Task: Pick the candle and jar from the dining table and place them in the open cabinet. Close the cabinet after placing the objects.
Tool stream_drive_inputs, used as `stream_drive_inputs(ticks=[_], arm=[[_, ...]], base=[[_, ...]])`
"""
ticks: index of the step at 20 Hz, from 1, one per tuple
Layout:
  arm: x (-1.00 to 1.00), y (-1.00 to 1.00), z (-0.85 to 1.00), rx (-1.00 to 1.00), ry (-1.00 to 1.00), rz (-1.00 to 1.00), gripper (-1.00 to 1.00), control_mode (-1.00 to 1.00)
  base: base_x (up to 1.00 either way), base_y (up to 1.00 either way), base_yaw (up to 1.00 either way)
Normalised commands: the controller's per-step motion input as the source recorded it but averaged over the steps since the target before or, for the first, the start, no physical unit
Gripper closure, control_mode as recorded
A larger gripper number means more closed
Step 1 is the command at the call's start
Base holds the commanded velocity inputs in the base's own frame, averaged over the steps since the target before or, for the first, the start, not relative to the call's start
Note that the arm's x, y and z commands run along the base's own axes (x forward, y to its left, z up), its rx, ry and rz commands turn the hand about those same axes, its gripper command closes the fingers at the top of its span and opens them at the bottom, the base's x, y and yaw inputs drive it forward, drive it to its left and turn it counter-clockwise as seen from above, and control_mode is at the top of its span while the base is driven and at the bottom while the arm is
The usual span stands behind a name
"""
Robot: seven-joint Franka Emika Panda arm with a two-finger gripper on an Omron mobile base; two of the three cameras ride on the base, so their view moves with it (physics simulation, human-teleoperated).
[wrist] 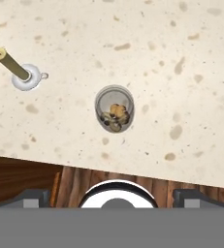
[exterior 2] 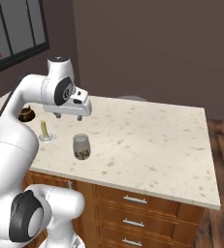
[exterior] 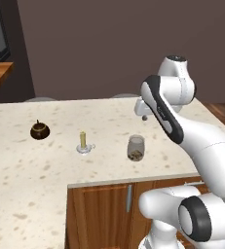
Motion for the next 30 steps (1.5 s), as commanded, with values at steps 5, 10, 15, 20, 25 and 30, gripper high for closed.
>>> stream_drive_inputs(ticks=[5, 10, 15, 20, 25, 30], arm=[[0.01, -0.18, -0.11, 0.00, 0.00, 0.00, -1.00, -1.00], [0.02, -0.16, -0.34, 0.00, 0.00, 0.00, -1.00, -1.00], [0.09, -0.06, -0.42, 0.00, 0.00, 0.00, -1.00, -1.00], [0.29, -0.01, -0.44, 0.00, 0.00, 0.00, -1.00, -1.00], [0.30, 0.00, -0.40, 0.00, 0.00, 0.00, -1.00, -1.00], [0.21, 0.00, -0.36, 0.00, 0.00, 0.00, -1.00, -1.00]], base=[[0.00, 0.00, 0.00], [0.00, 0.00, 0.00], [0.00, 0.00, 0.00], [0.00, 0.00, 0.00], [0.00, 0.00, 0.00], [0.00, 0.00, 0.00]])
